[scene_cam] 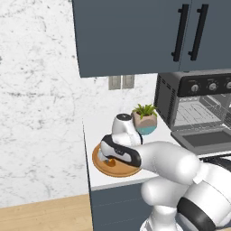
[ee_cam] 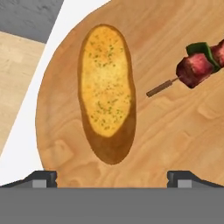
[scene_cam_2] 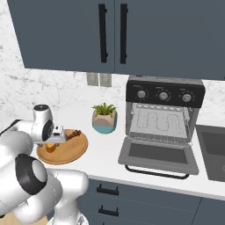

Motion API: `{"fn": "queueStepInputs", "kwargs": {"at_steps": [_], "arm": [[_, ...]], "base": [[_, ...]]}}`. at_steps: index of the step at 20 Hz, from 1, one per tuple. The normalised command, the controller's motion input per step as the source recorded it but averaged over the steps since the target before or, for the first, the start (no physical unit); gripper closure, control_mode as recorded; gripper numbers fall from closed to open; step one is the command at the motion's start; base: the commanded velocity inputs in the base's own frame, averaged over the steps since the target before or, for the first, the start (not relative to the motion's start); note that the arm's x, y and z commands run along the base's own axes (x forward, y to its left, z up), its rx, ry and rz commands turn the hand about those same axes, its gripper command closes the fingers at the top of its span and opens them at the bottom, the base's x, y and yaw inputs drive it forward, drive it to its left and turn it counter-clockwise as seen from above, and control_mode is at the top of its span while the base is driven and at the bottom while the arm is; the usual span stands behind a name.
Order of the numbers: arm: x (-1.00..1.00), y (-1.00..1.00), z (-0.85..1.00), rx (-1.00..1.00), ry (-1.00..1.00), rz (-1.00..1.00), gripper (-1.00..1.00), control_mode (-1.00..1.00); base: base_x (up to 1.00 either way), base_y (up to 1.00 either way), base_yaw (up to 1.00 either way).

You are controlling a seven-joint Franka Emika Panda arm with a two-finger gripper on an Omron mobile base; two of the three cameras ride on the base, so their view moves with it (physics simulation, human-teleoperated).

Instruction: Pick up the kebab skewer and baguette bread, and place them inside the toaster oven. Close the toaster oven door and start by setting the timer.

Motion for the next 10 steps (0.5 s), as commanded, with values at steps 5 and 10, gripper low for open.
{"fn": "queueStepInputs", "kwargs": {"at_steps": [5,10], "arm": [[0.17,0.1,-0.2,0.0,0.02,0.0,-1.0,-1.0],[0.24,0.1,-0.25,0.0,0.05,0.0,-1.0,-1.0]], "base": [[0.0,0.0,0.0],[0.0,0.0,0.0]]}}
